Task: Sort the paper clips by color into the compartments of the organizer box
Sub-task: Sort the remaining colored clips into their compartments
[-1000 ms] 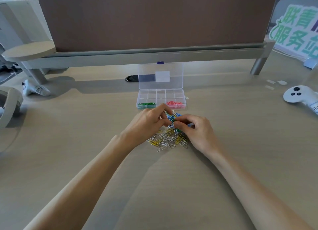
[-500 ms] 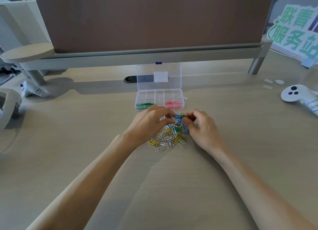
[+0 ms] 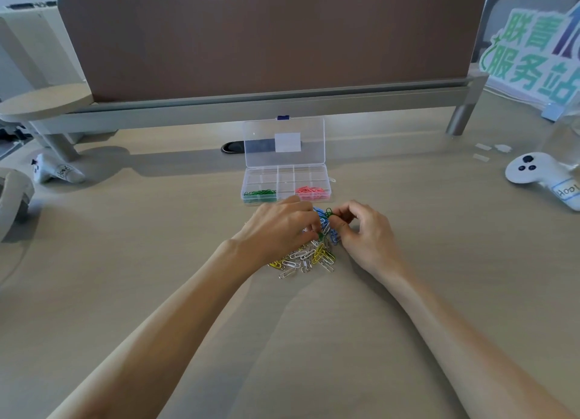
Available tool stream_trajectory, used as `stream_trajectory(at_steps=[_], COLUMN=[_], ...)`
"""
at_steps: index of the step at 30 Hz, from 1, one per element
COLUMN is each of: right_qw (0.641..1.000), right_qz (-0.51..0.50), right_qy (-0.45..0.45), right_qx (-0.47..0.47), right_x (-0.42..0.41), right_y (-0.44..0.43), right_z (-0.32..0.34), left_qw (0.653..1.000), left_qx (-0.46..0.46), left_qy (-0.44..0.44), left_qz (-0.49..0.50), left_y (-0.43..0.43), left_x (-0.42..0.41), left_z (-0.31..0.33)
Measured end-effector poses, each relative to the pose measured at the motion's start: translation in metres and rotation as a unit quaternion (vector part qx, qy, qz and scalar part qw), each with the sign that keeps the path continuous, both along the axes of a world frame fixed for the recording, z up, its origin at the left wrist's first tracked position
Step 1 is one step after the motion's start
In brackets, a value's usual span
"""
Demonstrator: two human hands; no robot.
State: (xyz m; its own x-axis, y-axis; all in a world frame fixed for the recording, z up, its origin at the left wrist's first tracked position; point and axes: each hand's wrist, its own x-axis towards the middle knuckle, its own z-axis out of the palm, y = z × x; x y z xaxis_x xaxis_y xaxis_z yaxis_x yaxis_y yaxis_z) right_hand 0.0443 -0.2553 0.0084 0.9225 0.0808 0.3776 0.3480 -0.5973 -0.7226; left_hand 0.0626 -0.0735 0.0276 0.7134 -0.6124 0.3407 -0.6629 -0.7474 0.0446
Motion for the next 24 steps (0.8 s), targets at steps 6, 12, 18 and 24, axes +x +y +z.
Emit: stream_trajectory(at_steps=[6, 12, 18, 24], right_qw=[1.000, 1.000, 1.000, 0.999], right_qz=[0.004, 0.011, 0.012, 0.029], right_qy=[0.009, 0.008, 0.005, 0.004], right_qx=[0.029, 0.020, 0.012, 0.020], right_x=[-0.0017, -0.0009, 0.0016, 0.0006], right_y=[0.0001, -0.0004, -0.0008, -0.0010], right_z=[0.0023, 0.0007, -0.0027, -0.0008], left_qw=[0.996, 0.965, 0.918, 0.920], left_qx=[-0.050, -0.161, -0.294, -0.297], left_qy=[0.058, 0.168, 0.241, 0.231], left_qz=[0.039, 0.120, 0.111, 0.112], left_y=[0.0025, 0.0022, -0.0021, -0.0051], left_x=[-0.0022, -0.0042, -0.0065, -0.0101], left_z=[-0.0007, -0.0006, 0.0009, 0.0044])
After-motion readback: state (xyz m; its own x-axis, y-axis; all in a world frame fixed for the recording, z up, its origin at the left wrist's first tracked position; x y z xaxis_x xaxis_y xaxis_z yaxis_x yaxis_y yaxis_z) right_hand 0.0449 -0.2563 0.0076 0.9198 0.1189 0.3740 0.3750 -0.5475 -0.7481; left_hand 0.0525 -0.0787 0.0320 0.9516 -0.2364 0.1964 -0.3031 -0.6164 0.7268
